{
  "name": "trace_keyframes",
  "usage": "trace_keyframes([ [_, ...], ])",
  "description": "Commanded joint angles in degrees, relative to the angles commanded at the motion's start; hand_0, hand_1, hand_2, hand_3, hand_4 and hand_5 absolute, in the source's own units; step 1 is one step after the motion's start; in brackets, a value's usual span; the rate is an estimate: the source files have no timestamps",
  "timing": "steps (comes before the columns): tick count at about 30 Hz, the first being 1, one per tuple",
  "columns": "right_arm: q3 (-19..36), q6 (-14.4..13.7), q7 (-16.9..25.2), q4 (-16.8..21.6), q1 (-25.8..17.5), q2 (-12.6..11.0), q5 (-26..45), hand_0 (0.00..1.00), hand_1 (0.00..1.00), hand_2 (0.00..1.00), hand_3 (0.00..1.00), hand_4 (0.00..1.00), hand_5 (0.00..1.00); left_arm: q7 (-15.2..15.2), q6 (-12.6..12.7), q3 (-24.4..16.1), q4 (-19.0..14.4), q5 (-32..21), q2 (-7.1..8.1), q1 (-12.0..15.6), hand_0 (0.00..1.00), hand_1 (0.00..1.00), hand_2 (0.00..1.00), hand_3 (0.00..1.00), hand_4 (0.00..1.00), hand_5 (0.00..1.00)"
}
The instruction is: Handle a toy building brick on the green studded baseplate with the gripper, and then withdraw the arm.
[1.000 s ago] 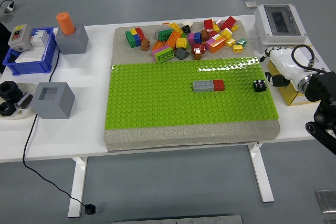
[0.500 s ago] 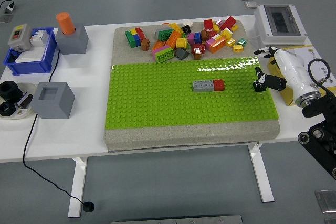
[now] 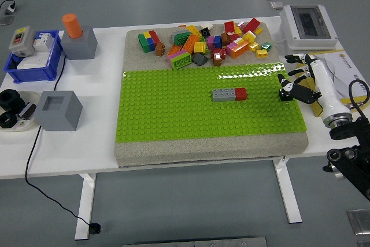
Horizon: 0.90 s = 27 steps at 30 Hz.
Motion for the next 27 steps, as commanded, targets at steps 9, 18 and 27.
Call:
trace_keyframes([
  [9,0.26,-1.0,1.46,0.25,-0.1,1.18,3.66,0.425,0.54,0.699,0.68,0.705,0.195,0.14,-0.23,-0.5,0.0,0.59,0.17,-0.2,0.771,0.753,0.698,0.579,0.997,0.8],
  [18,-0.04,-1.24,1.8,-0.15,-0.73,1.12,5.16,0.429,0.55,0.699,0.676,0.724,0.219,-0.03,-0.37,-0.15,0.0,0.11,-0.07,-0.31,0.772,0.755,0.697,0.58,0.997,0.799],
  [27,0.41,-1.31,1.13,-0.09,-0.53,0.83,2.14,0.454,0.576,0.71,0.675,0.729,0.241,-0.21,-0.4,0.02,0.0,-0.06,-0.09,-0.3,0.772,0.756,0.699,0.58,0.996,0.8],
])
